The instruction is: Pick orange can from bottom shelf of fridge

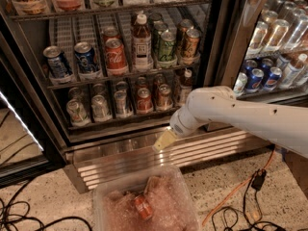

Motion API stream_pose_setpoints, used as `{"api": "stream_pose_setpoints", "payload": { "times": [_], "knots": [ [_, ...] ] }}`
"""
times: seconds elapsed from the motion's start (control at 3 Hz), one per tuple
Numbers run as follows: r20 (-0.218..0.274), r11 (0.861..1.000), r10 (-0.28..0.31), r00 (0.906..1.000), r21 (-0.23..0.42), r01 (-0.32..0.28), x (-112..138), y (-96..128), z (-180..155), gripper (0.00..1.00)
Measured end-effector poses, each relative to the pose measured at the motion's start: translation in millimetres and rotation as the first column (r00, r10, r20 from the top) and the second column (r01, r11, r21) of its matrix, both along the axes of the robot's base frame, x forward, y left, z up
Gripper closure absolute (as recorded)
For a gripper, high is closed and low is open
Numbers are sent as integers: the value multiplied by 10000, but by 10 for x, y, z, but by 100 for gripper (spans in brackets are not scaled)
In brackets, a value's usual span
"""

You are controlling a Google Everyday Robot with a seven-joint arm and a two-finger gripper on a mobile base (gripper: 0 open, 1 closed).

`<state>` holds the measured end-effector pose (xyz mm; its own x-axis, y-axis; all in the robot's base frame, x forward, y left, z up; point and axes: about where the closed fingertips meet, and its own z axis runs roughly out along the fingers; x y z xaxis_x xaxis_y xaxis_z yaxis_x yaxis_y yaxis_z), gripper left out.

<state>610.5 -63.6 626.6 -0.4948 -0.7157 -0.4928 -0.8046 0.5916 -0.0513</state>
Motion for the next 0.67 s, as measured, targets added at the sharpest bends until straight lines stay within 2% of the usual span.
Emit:
{"api": "stream_pose_setpoints", "payload": {
  "times": [0.33, 0.67],
  "knots": [
    [118, 9998, -174, 9998, -123, 176, 100, 168, -192, 0],
    [63, 9976, -693, 9976, 20, 693, 265, 174, -392, 0]
  ]
}}
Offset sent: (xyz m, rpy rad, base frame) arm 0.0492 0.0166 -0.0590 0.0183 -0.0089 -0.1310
